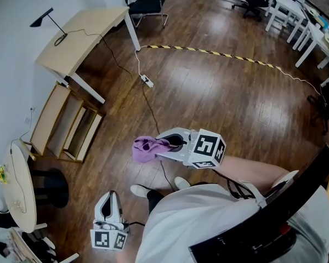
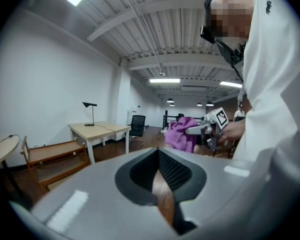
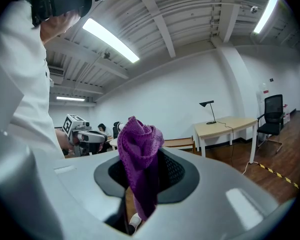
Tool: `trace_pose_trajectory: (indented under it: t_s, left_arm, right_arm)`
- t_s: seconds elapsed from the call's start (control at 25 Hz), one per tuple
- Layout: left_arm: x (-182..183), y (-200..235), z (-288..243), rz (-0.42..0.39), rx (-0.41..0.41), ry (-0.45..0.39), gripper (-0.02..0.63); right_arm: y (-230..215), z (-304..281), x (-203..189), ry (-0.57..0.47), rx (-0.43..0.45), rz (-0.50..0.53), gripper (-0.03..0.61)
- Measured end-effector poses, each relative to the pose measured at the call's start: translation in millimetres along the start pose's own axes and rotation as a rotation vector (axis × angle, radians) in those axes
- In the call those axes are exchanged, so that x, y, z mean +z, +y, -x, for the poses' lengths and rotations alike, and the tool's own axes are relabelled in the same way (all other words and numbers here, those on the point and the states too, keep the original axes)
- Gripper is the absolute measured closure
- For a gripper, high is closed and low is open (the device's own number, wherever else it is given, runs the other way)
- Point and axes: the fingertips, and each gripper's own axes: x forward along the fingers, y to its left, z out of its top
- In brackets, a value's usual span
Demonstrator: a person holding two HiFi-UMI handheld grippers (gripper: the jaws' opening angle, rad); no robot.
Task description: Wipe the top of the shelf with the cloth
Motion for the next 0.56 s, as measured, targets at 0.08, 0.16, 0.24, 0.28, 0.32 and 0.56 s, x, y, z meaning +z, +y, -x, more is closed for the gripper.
trace_pose_trajectory:
  t_s: [0.08,0.16,0.24,0.28,0.32,0.56]
  left_arm:
    - [-1,-4,1,0.000,-0.003,-0.001,0.592]
    - [-3,-5,3,0.004,-0.001,0.001,0.593]
    - [-5,-3,4,0.007,0.001,0.005,0.593]
    - [-5,-2,5,0.009,0.002,0.007,0.593]
    - [-5,0,5,0.010,0.003,0.009,0.594]
    - [-10,2,6,0.009,0.009,0.011,0.594]
  right_arm:
    - [1,3,2,-0.006,-0.001,0.003,0.485]
    - [3,3,1,-0.005,0.001,0.004,0.485]
    - [4,1,0,-0.002,0.003,0.000,0.485]
    - [4,0,-1,0.000,0.004,-0.002,0.485]
    - [3,-2,-1,0.001,0.004,-0.004,0.485]
    - [4,-7,-5,0.006,0.008,-0.003,0.485]
